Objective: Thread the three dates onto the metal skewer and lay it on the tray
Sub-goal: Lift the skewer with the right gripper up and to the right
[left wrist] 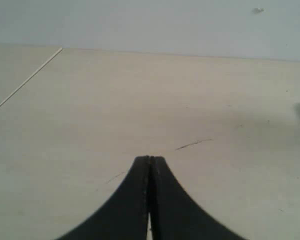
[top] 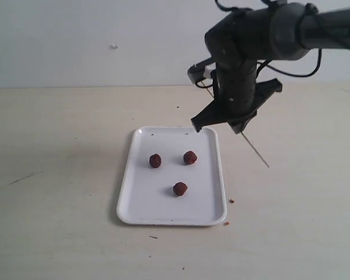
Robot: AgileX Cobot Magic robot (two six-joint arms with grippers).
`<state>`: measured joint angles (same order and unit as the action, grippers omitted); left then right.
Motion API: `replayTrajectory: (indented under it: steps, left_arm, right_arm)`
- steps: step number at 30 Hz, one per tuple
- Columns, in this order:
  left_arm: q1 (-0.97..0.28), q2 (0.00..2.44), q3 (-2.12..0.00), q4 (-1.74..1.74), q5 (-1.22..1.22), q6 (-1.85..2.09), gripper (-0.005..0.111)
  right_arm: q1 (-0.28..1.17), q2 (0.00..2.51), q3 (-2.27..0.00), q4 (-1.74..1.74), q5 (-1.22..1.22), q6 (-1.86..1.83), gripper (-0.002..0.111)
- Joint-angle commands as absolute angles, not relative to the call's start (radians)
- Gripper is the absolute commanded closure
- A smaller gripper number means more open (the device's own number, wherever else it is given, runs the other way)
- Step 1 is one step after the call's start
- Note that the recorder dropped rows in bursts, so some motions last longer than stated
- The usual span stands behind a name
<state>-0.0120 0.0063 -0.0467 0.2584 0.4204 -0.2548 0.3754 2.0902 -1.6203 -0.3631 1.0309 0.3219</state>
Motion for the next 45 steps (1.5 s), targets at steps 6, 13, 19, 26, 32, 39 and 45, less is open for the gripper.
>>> replayTrajectory:
  steps: [6, 13, 19, 26, 32, 39, 45]
  left_arm:
    - [-0.01, 0.0, -0.045, 0.25, 0.417, -0.262, 0.107]
    - [-0.01, 0.0, -0.045, 0.25, 0.417, -0.262, 0.107]
    - [-0.01, 0.0, -0.045, 0.25, 0.417, -0.262, 0.107]
    - [-0.01, 0.0, -0.045, 0.359, 0.381, -0.168, 0.107]
    - [-0.01, 0.0, -0.045, 0.406, 0.039, -0.137, 0.107]
    - [-0.01, 0.0, -0.045, 0.404, -0.273, -0.259, 0.107]
    - [-0.01, 0.0, -0.06, 0.35, -0.49, -0.621, 0.107]
  right_arm:
    - [0.372, 1.833, -1.622, -0.374, 1.122, 0.124, 0.108]
    - [0.372, 1.701, -1.427, -0.332, 0.974, 0.101, 0.108]
    - [0.366, 1.675, -1.221, -0.347, 0.815, -0.021, 0.108]
    - [0.252, 1.672, -1.22, -0.222, 0.813, -0.081, 0.108]
    - [0.137, 1.672, -1.192, -0.155, 0.752, -0.107, 0.108]
    - [0.116, 1.672, -1.192, -0.141, 0.747, -0.112, 0.108]
    - [0.116, 1.672, -1.192, -0.104, 0.727, -0.138, 0.108]
